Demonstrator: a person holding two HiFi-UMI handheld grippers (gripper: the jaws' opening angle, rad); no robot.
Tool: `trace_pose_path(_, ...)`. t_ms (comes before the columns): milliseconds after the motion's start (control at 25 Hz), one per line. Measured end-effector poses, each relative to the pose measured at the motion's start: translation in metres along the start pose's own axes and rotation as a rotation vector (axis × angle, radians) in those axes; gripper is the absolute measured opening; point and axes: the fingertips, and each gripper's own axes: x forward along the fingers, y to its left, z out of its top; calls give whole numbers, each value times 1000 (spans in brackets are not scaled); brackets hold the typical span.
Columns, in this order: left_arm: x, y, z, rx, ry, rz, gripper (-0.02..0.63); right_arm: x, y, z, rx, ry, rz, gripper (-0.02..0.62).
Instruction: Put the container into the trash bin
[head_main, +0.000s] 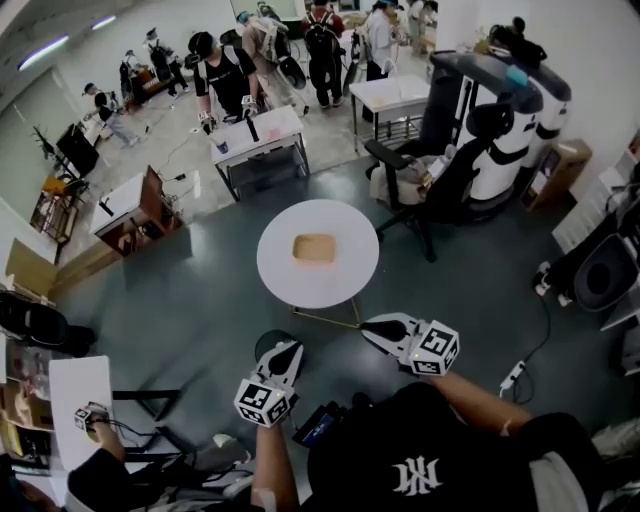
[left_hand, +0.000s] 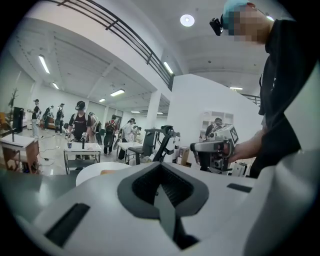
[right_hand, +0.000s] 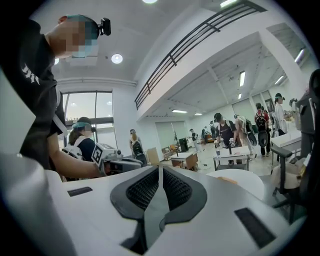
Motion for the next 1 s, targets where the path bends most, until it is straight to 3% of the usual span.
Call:
trace_pose_path(400,52,47,1,-16,95,22,-2,12,-78,5,27,-19,-11,43)
trace_pose_path(680,110,83,14,-55,132,60,-2,29,-152,20,28,-9,35,44)
trace_pose_path(840,139,109,20,-111,161,101,-2,34,-199,28,44,3,56,44)
trace_pose_path(1000,163,132,36,-110,159,154,-2,38,-240,36,64,11,81,44)
